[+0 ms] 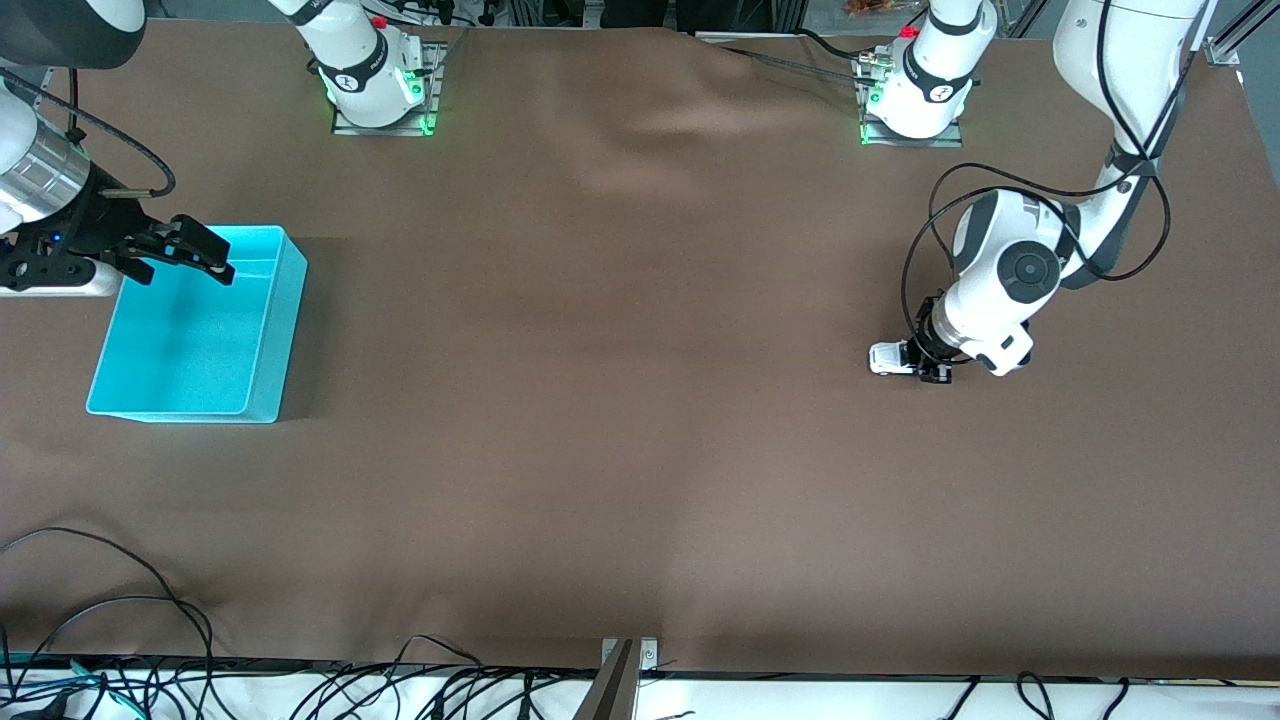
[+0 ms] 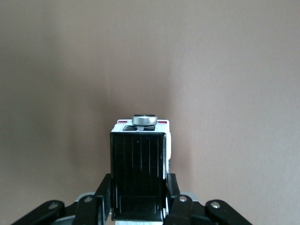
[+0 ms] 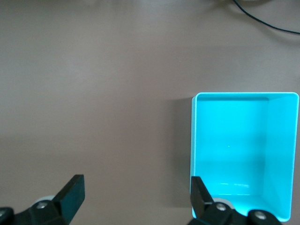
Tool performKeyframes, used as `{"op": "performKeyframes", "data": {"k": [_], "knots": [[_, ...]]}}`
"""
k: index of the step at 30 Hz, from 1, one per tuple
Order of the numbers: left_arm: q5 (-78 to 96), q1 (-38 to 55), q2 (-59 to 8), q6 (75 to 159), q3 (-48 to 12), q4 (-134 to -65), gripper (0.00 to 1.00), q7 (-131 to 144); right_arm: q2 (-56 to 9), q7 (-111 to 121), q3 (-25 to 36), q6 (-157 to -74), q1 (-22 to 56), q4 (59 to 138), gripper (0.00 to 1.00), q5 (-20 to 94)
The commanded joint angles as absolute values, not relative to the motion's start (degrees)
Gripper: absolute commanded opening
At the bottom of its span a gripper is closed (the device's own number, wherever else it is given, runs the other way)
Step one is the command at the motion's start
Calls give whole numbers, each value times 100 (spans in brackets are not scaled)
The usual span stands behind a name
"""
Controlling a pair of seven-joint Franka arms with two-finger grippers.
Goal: Wind and store white jeep toy
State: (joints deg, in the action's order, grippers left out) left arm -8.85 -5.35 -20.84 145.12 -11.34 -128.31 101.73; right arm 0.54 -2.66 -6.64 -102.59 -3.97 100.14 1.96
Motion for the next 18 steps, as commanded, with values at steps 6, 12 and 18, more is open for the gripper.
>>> {"op": "performKeyframes", "data": {"k": [6, 12, 18], "knots": [[-1116, -1090, -2303, 14669, -1116, -12814, 15, 9449, 26, -281, -659, -10248, -396, 9923, 100, 185], [-1283, -1379, -2303, 14669, -1107, -12814, 16, 9290, 26, -281, -659, -10239, -396, 9923, 100, 185], [-1503, -1608, -2312, 14669, -1107, -12823, 21, 9290, 9, -281, -650, -10239, -396, 9932, 100, 185]]}}
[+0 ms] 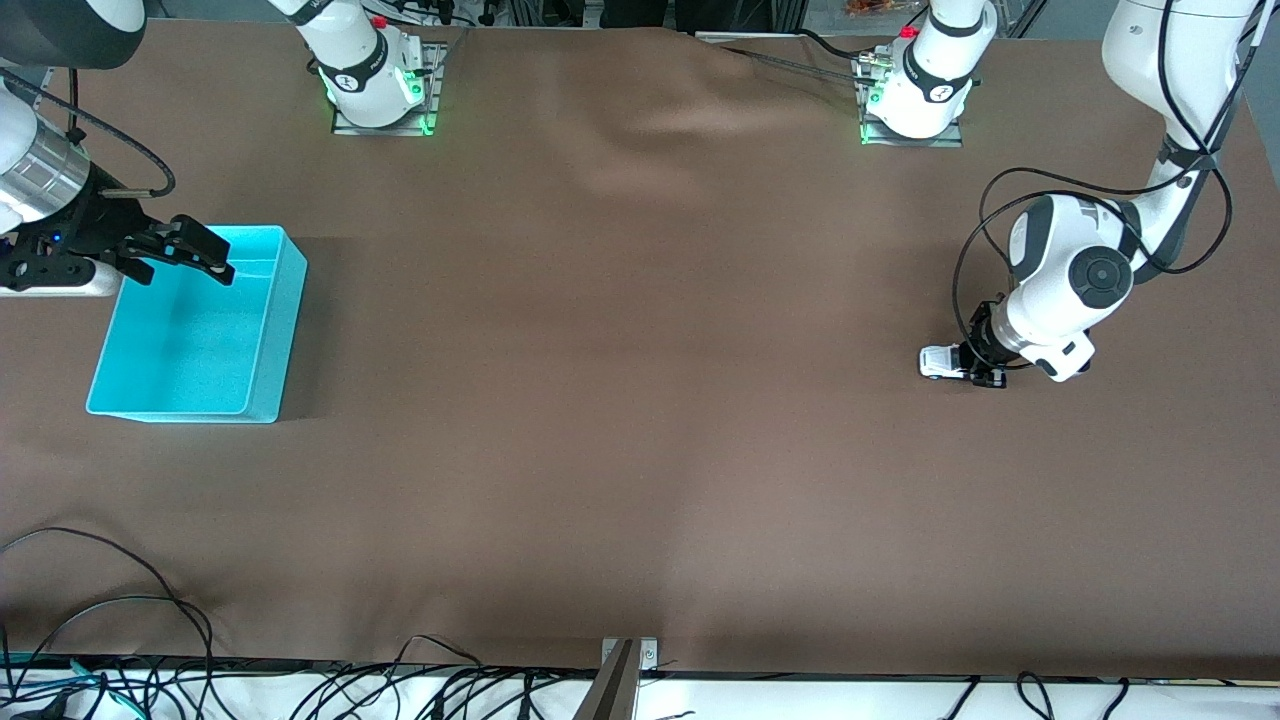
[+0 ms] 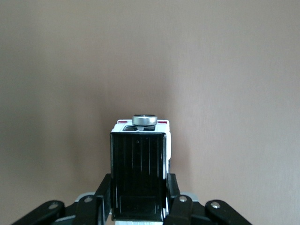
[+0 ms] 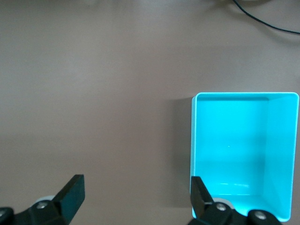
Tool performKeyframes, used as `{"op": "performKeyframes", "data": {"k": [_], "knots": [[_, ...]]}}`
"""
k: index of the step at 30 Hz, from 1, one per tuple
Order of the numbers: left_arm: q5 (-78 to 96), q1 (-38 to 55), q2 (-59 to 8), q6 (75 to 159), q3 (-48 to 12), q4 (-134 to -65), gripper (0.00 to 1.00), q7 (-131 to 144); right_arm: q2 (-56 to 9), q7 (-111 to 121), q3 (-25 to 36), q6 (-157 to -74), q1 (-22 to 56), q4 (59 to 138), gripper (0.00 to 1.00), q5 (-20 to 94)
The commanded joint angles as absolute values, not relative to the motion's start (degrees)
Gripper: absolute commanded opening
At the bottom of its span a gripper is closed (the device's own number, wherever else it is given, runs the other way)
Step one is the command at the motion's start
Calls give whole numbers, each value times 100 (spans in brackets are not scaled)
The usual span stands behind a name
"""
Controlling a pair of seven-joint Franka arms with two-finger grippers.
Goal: Wind and store white jeep toy
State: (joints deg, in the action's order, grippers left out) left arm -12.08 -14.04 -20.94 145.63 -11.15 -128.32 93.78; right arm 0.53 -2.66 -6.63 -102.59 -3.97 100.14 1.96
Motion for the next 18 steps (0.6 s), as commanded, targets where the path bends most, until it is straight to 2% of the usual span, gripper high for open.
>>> {"op": "performKeyframes", "data": {"k": [1, 4, 6, 9, 10, 18], "knots": [[-1503, -1661, -2312, 14669, -1107, -12823, 23, 9290, 9, -281, -650, -10231, -396, 9932, 100, 185], [-1503, -1714, -2312, 14678, -1108, -12814, 27, 9281, 9, -281, -659, -10230, -396, 9923, 100, 185], [-1503, -1714, -2312, 14669, -1107, -12814, 38, 9281, 17, -281, -659, -10222, -396, 9923, 100, 185], [-1503, -1714, -2303, 14669, -1107, -12806, 80, 9290, 9, -281, -659, -10230, -396, 9923, 100, 185], [-1503, -1731, -2303, 14669, -1107, -12797, 100, 9290, 9, -281, -659, -10230, -396, 9923, 100, 185], [-1503, -1960, -2162, 14415, -1107, -12569, 100, 9290, 9, -281, -650, -10231, -396, 9932, 100, 185]]}}
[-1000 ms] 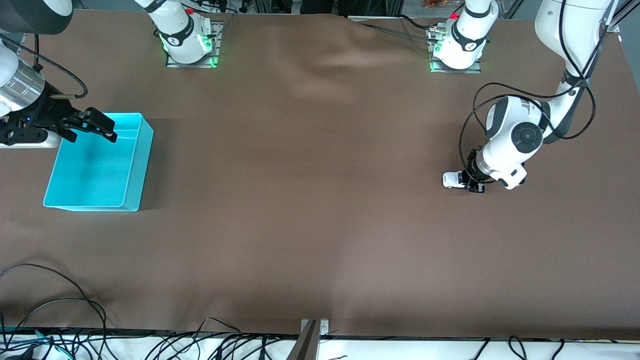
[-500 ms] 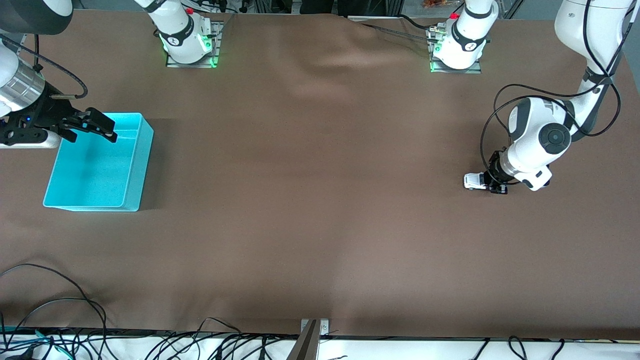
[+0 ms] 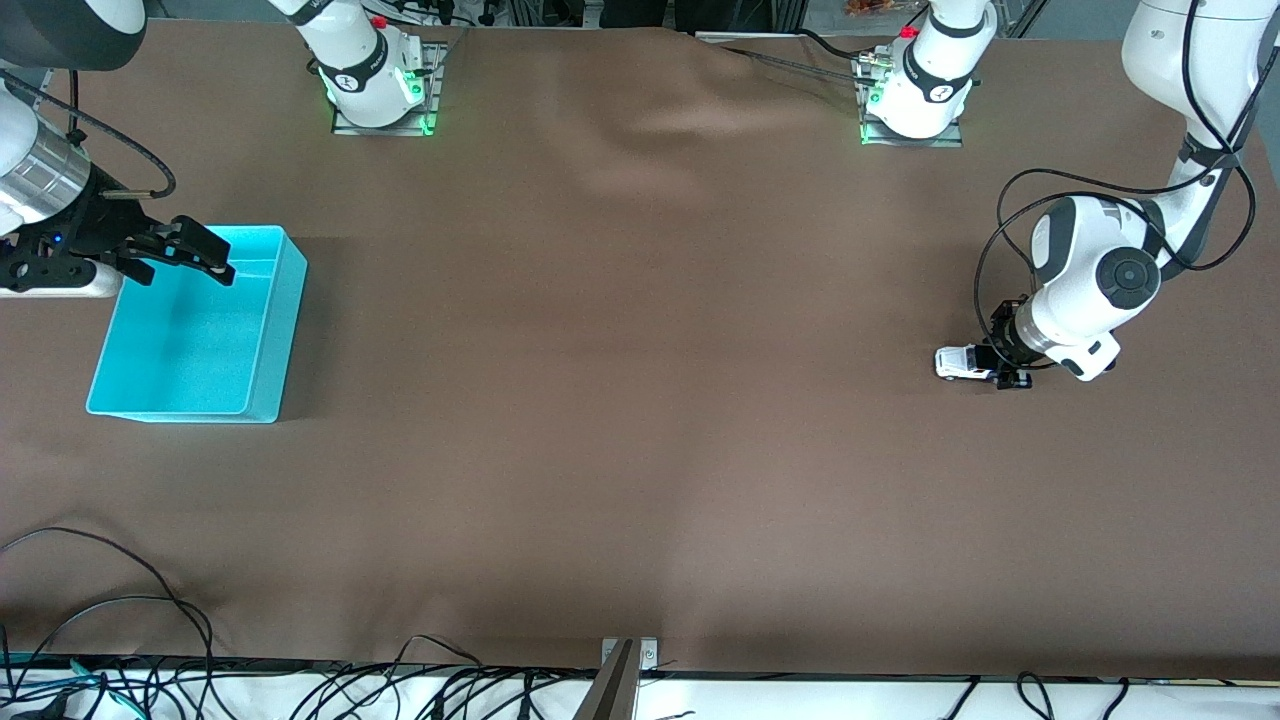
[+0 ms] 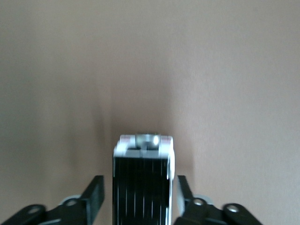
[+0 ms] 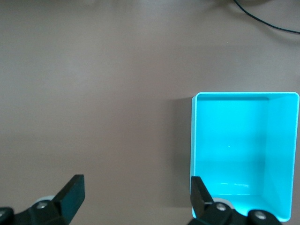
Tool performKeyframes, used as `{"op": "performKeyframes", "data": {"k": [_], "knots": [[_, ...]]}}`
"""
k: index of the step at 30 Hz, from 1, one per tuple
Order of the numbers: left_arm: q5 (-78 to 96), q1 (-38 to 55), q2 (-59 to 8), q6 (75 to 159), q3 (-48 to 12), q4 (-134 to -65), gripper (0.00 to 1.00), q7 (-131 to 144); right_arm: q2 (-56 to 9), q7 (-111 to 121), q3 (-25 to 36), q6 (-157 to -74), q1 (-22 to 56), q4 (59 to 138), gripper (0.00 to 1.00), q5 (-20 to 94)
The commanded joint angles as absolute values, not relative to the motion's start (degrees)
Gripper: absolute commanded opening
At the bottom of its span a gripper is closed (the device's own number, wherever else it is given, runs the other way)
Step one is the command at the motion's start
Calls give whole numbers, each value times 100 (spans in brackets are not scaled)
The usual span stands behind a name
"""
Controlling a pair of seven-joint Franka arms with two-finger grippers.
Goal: Wind and store white jeep toy
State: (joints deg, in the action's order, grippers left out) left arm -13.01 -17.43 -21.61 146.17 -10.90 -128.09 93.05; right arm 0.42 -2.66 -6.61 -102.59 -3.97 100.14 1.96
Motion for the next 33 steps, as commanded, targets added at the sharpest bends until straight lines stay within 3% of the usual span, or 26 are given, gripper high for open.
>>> {"op": "performKeyframes", "data": {"k": [1, 10, 20, 33], "knots": [[-1503, -1960, -2145, 14310, -1107, -12499, 100, 9247, 9, -281, -650, -10239, -396, 9932, 100, 185], [-1485, -1960, -1741, 13070, -1142, -11980, 100, 8790, 9, -281, -650, -10239, -396, 9923, 100, 185], [-1406, -1942, -1310, 12393, -1310, -11470, 100, 8017, 9, -281, -659, -10222, -396, 9923, 100, 185], [-1222, -1890, -1301, 11180, -1521, -10073, 100, 5962, 18, -290, -668, -10204, -396, 9923, 100, 185]]}}
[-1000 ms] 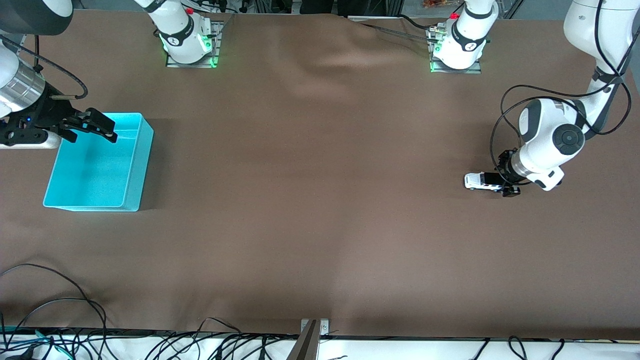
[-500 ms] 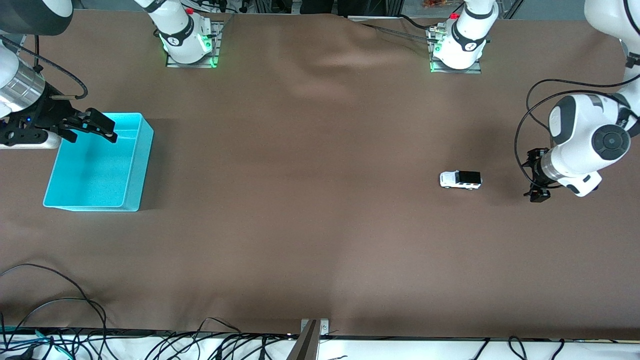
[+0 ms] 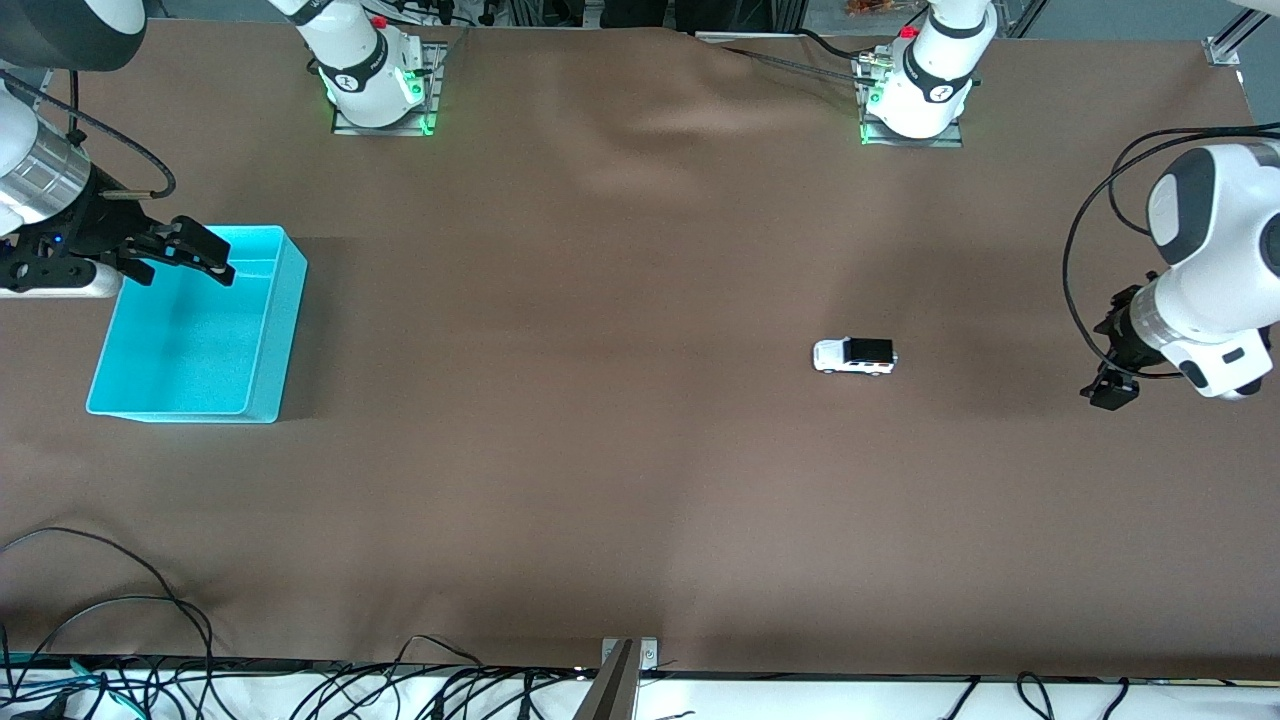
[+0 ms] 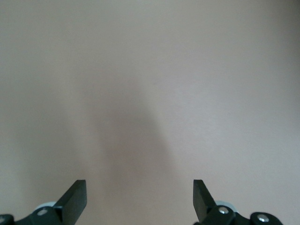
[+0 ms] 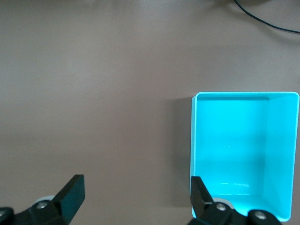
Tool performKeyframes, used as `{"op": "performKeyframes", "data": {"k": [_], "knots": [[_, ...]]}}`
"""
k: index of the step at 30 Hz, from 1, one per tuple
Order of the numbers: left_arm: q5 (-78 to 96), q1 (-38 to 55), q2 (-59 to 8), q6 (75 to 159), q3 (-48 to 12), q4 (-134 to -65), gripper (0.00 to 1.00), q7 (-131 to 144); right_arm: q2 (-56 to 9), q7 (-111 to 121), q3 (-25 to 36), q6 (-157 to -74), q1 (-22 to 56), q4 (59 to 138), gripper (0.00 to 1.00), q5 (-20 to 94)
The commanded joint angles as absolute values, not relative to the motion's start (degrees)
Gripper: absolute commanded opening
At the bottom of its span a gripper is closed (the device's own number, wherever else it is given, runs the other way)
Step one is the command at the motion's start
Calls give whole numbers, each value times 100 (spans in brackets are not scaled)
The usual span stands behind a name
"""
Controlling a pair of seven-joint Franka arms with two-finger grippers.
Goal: Wind and store white jeep toy
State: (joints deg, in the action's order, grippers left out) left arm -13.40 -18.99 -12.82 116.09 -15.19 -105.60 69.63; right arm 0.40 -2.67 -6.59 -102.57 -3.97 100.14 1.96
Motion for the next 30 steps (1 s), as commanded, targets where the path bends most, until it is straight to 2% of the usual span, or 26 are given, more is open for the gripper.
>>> {"op": "performKeyframes", "data": {"k": [1, 20, 30], "knots": [[-1187, -1890, -1301, 11127, -1521, -10011, 100, 5715, 26, -290, -668, -10204, -396, 9923, 100, 185], [-941, -1828, -1327, 10090, -1547, -8833, 100, 2023, 62, -281, -686, -10187, -387, 9923, 100, 193], [-572, -1837, -1283, 10011, -1582, -8763, 100, 573, 62, -281, -686, -10195, -378, 9923, 100, 193]]}}
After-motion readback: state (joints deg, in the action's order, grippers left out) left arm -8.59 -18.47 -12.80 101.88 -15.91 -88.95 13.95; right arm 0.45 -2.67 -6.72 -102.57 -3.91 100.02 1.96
